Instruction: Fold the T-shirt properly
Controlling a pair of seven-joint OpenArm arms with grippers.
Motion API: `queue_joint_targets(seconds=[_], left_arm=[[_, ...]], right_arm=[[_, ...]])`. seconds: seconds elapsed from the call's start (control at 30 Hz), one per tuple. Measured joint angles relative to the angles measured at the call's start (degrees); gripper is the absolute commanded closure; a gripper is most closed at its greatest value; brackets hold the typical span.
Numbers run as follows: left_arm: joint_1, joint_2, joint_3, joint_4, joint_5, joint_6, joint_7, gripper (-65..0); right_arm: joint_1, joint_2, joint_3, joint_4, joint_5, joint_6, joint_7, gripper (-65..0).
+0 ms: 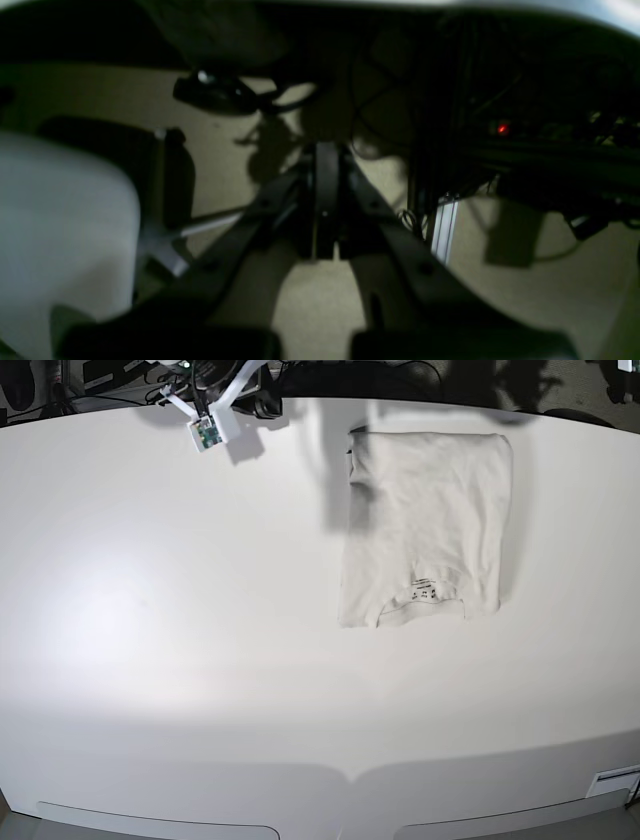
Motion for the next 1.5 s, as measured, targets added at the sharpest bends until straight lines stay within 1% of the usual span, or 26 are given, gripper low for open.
queue_joint_targets(seconds=[0.07, 0.1, 0.17, 0.27, 0.33, 0.37, 0.4, 0.43, 0.47, 0.5, 0.53, 0.6, 0.7, 0.77, 0.87, 0.97, 1.0, 1.03, 1.07, 1.1, 1.17, 1.23, 1.33, 1.4, 1.5], left_arm=[[0.1, 0.5, 0.0, 0.0, 0.0, -0.4, 0.3, 0.0], [0.0, 0.6, 0.0, 0.0, 0.0, -1.4, 0.3, 0.0], [0.0, 0.5, 0.0, 0.0, 0.0, -1.7, -0.1, 0.0], [-0.2, 0.4, 0.0, 0.0, 0.0, -2.8, -0.3, 0.0], [-0.5, 0.4, 0.0, 0.0, 0.0, -3.4, -0.4, 0.0], [-0.5, 0.4, 0.0, 0.0, 0.0, -3.5, -0.5, 0.0], [-0.5, 0.4, 0.0, 0.0, 0.0, -3.7, -0.5, 0.0], [-0.5, 0.4, 0.0, 0.0, 0.0, -3.7, -0.5, 0.0], [-0.5, 0.4, 0.0, 0.0, 0.0, -3.8, -0.5, 0.0], [-0.5, 0.4, 0.0, 0.0, 0.0, -3.8, -0.5, 0.0], [-0.5, 0.4, 0.0, 0.0, 0.0, -3.8, -0.5, 0.0], [-0.5, 0.4, 0.0, 0.0, 0.0, -3.8, -0.5, 0.0], [-0.5, 0.4, 0.0, 0.0, 0.0, -3.9, -0.6, 0.0], [-0.5, 0.4, 0.0, 0.0, 0.0, -3.8, -0.7, 0.0], [-0.5, 0.4, 0.0, 0.0, 0.0, -3.8, -0.8, 0.0], [-0.3, 0.4, 0.0, 0.0, 0.0, -3.8, 0.0, 0.0], [-0.1, 0.5, 0.0, 0.0, 0.0, -4.0, 1.1, 0.0], [0.0, 0.6, 0.0, 0.0, 0.0, -4.2, 2.1, 0.0], [0.3, 0.8, 0.0, -0.2, 0.0, -4.3, 2.0, 0.0], [0.6, 0.9, 0.0, -0.7, 0.0, -4.5, 1.7, 0.0], [0.6, 0.9, 0.0, -3.5, 0.0, -6.4, 1.4, 0.0], [0.5, 1.1, 0.0, -7.4, 0.2, -9.1, 1.4, 0.0], [-0.9, 1.2, 0.0, -14.0, 0.3, -10.6, -0.8, 0.0], [-2.8, 1.2, 0.0, -17.8, 0.6, -11.8, -1.7, 0.0], [-6.8, 1.2, 0.0, -23.7, 3.4, -13.6, -2.2, 0.0]], right_arm=[[-1.3, 0.0, 0.3, 0.2, 0.0, -0.5, 1.2, 0.0], [-1.8, 0.0, 0.4, 0.4, 0.2, -0.6, 1.4, 0.0], [-2.1, 0.2, 0.4, 0.6, -0.4, -0.7, 1.4, 0.0], [-2.4, 0.2, 0.4, 0.8, -3.0, 0.0, 3.4, 0.0], [-2.1, 0.2, 0.3, 1.0, -5.6, 1.2, 3.8, 0.0], [-1.7, 0.3, 0.2, 0.9, -8.8, 3.4, 2.1, 0.0], [-1.6, 0.3, 0.0, 0.5, -10.0, 4.4, -0.7, 0.0], [-1.6, 0.3, 0.3, -0.2, -10.2, 4.4, -1.0, 0.0], [-1.5, 0.3, 1.2, -0.3, -10.1, 4.3, -0.6, 0.0], [-1.1, 0.3, 2.8, -0.2, -9.9, 4.1, 1.9, 0.0], [-0.2, 0.1, 4.6, -0.2, -9.9, 3.5, 2.7, 0.0], [2.2, 0.3, 8.3, -0.2, -10.0, 3.0, 2.7, 0.0], [4.1, 0.3, 13.9, 0.0, -5.5, 2.9, 3.4, 0.0], [5.4, 0.3, 17.5, 0.0, -4.5, 2.9, 1.1, 0.0], [6.3, 0.2, 22.7, 0.0, -1.3, 2.9, 0.3, 0.0], [5.0, 0.2, 27.4, 0.0, 3.7, 5.0, -5.7, 0.0], [4.0, 0.2, 28.6, 0.0, 5.9, 5.7, -7.3, 0.0], [2.9, 0.2, 29.6, 0.0, 7.9, 6.2, -8.2, 0.0], [1.6, 0.2, 30.4, 0.0, 9.4, 6.3, -9.1, 0.0], [0.3, 0.2, 31.0, -0.2, 9.6, 6.3, -9.2, 0.0], [-2.4, 0.2, 31.3, -1.8, 9.7, 6.3, -9.1, 0.0], [-4.6, 0.2, 31.3, -4.9, 9.5, 6.3, -8.5, 0.0], [-6.4, 0.2, 31.3, -10.9, 9.6, 6.3, -3.7, 0.0], [-6.1, 0.2, 31.2, -15.2, 9.6, 6.3, -2.7, 0.0], [-6.1, 0.2, 31.0, -21.4, 9.2, 6.3, 0.5, 0.0]])
